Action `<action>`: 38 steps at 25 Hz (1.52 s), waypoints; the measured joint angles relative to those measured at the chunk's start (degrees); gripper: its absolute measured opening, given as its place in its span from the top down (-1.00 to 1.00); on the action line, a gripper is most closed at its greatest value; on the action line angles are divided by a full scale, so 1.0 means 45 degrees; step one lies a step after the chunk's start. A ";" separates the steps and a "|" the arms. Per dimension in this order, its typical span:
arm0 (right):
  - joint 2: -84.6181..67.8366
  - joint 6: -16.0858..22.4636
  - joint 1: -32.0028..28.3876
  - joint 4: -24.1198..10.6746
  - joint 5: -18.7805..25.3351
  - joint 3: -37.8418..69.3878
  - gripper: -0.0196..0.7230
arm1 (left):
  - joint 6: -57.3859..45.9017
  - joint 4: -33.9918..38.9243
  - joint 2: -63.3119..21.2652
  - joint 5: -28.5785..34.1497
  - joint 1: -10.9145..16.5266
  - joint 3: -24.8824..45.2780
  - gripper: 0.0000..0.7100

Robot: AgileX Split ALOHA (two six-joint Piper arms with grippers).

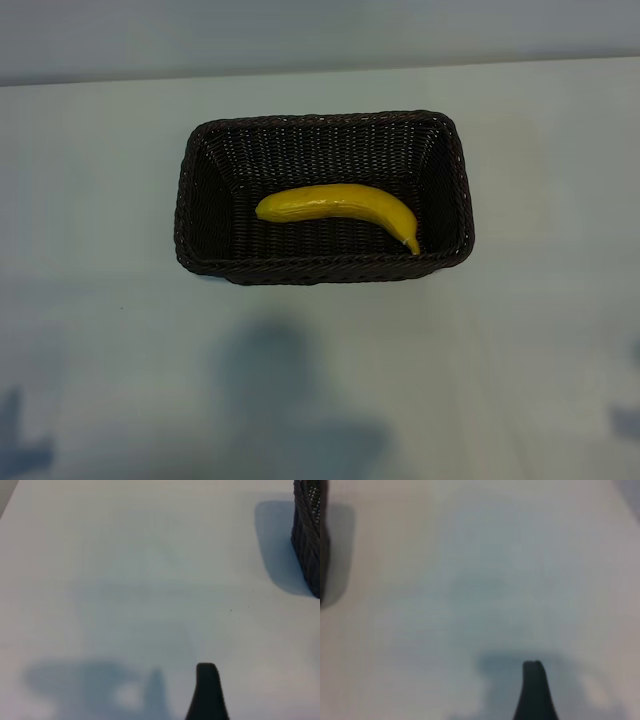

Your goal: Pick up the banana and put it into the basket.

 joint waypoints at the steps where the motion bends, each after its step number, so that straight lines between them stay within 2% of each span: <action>1: -0.0158 0.0000 -0.0092 0.0000 0.0000 0.0000 -0.43 | 0.0000 0.0000 0.0000 0.0000 0.0000 0.0000 -0.61; 38: -0.0199 0.0006 -0.0258 0.0010 0.0012 0.0013 -0.43 | 0.0028 0.0000 0.0000 0.0000 0.0000 0.0000 -0.61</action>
